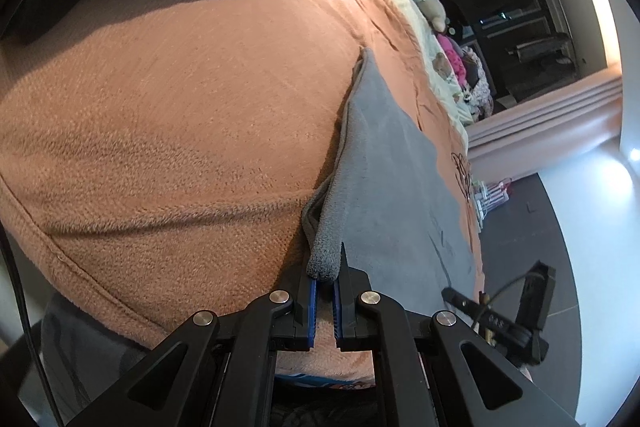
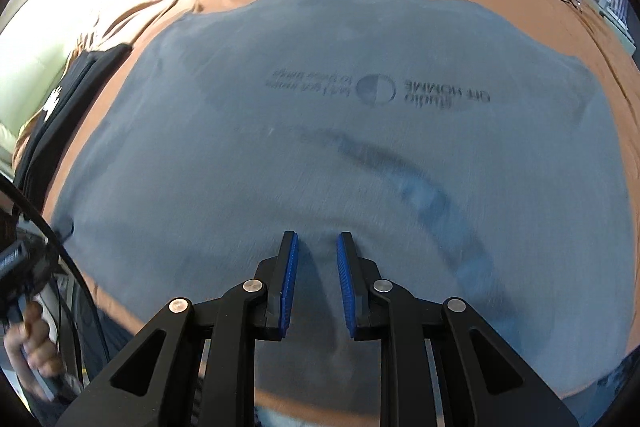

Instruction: Fold small clothes

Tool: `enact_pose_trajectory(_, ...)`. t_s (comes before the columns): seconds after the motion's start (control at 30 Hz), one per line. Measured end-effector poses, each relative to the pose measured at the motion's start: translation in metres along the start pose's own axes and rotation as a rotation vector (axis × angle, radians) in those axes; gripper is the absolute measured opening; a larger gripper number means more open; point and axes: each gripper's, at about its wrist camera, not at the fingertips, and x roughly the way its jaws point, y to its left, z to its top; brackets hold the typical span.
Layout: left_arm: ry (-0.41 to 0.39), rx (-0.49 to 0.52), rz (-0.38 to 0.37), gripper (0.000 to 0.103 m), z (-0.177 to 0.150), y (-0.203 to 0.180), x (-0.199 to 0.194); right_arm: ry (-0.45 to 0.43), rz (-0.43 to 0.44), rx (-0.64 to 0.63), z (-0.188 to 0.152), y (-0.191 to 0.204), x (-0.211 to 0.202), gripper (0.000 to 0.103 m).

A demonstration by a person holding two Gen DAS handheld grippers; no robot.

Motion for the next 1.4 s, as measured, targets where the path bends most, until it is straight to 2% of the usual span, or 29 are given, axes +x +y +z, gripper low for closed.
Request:
enact_pose_trajectory(0.17,-0.009,-0.029,0.007,0.006,-0.001,0.0,-0.001,0.001,-0.01,0.012,0.033,-0.013,0.016,0.017)
enact_pose_trajectory(0.7,-0.044,-0.245,0.001,0.006,-0.01,0.014,-0.007,0.019,-0.056,-0.007,0.14,-0.03,0.089,0.015)
enact_pose_trajectory(1.0,-0.06,-0.264,0.035,0.006,-0.011,0.008,-0.009,0.023,-0.077,-0.032,0.177,-0.032,0.12,0.012)
enact_pose_trajectory(1.2,-0.064,-0.231,0.073,0.006,-0.013,-0.008,-0.01,0.009,-0.108,-0.037,0.178,-0.024,0.115,0.012)
enact_pose_trajectory(1.4,-0.07,-0.185,0.054,0.006,-0.01,-0.025,-0.018,-0.005,-0.014,-0.021,0.149,-0.029,0.088,0.013)
